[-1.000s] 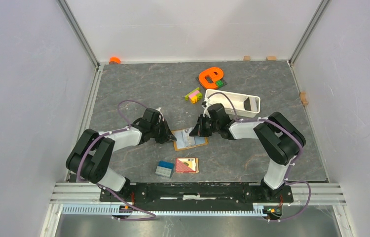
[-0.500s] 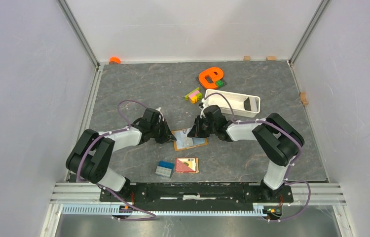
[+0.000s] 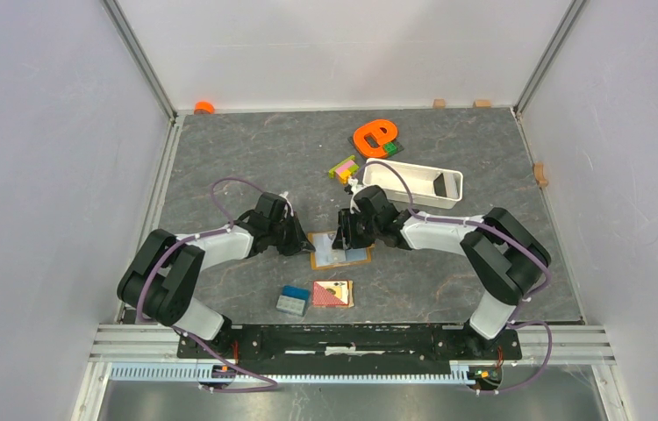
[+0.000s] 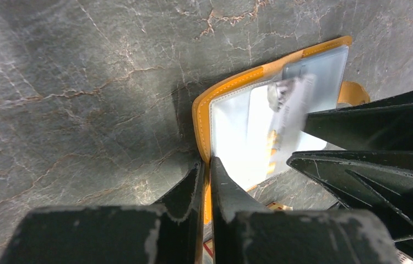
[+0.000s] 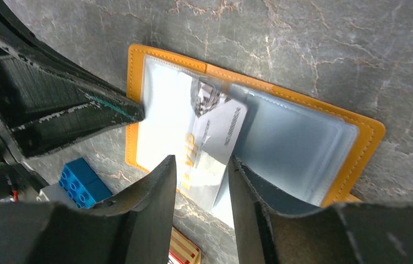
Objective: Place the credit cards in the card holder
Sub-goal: Insert the credit card into the card holder.
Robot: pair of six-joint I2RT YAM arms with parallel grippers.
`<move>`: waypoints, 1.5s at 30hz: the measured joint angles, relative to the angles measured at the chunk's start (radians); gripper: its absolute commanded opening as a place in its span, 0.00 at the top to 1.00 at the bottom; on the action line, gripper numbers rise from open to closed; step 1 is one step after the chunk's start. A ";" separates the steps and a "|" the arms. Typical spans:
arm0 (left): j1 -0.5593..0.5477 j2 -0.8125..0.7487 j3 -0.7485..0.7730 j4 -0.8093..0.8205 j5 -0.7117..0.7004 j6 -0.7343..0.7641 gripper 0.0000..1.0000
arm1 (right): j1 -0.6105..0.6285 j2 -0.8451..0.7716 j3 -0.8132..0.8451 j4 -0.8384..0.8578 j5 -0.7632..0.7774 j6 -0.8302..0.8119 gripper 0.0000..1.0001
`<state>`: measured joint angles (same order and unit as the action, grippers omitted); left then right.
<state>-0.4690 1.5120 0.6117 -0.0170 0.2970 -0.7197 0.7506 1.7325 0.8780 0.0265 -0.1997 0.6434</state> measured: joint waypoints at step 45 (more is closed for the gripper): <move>0.040 -0.203 0.035 -0.214 -0.035 0.024 0.17 | 0.020 -0.154 0.124 -0.260 0.039 -0.240 0.33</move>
<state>-0.4290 1.3090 0.6464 -0.2314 0.2623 -0.6952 0.7708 1.5784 1.0023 -0.2333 -0.1604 0.4034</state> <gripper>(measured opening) 0.707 0.633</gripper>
